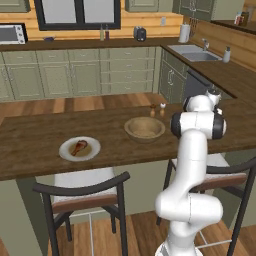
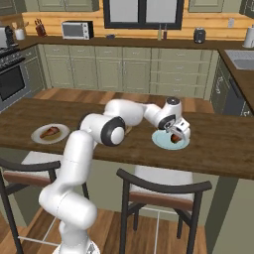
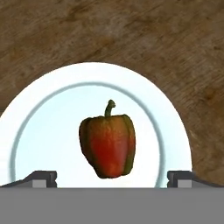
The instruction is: Pick the chicken drumstick and bell pepper from their plates and place them in the bowl. Then put the bowl in the fridge.
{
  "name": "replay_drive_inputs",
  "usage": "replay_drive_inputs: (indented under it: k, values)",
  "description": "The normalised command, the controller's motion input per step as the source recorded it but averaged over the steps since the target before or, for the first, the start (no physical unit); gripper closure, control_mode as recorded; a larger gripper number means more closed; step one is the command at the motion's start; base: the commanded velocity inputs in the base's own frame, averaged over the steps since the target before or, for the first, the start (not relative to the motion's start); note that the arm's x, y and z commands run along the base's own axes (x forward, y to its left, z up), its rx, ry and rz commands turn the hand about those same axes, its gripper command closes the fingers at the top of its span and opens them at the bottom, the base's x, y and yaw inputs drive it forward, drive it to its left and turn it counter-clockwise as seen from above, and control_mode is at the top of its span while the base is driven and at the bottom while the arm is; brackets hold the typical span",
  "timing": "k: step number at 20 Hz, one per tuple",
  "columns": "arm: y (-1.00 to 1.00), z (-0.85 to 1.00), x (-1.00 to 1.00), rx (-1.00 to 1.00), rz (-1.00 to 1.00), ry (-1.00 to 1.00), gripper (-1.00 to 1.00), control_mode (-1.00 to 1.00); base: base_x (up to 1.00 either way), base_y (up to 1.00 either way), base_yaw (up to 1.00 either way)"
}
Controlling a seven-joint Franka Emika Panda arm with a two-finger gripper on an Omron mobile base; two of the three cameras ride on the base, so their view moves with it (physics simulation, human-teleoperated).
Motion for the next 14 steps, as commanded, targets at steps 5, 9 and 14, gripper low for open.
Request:
replay_drive_inputs:
  k: [5, 9, 14]
  values:
    - [0.00, -0.19, 0.34, -0.08, 0.00, -0.17, -1.00, -1.00, 0.00, 0.00, 0.00]
    - [-0.04, -0.08, 0.18, -0.03, 0.00, -0.06, -1.00, -1.00, 0.00, 0.00, 0.00]
    - [-0.06, -0.01, 0.00, -0.01, 0.00, 0.00, -1.00, -1.00, 0.00, 0.00, 0.00]
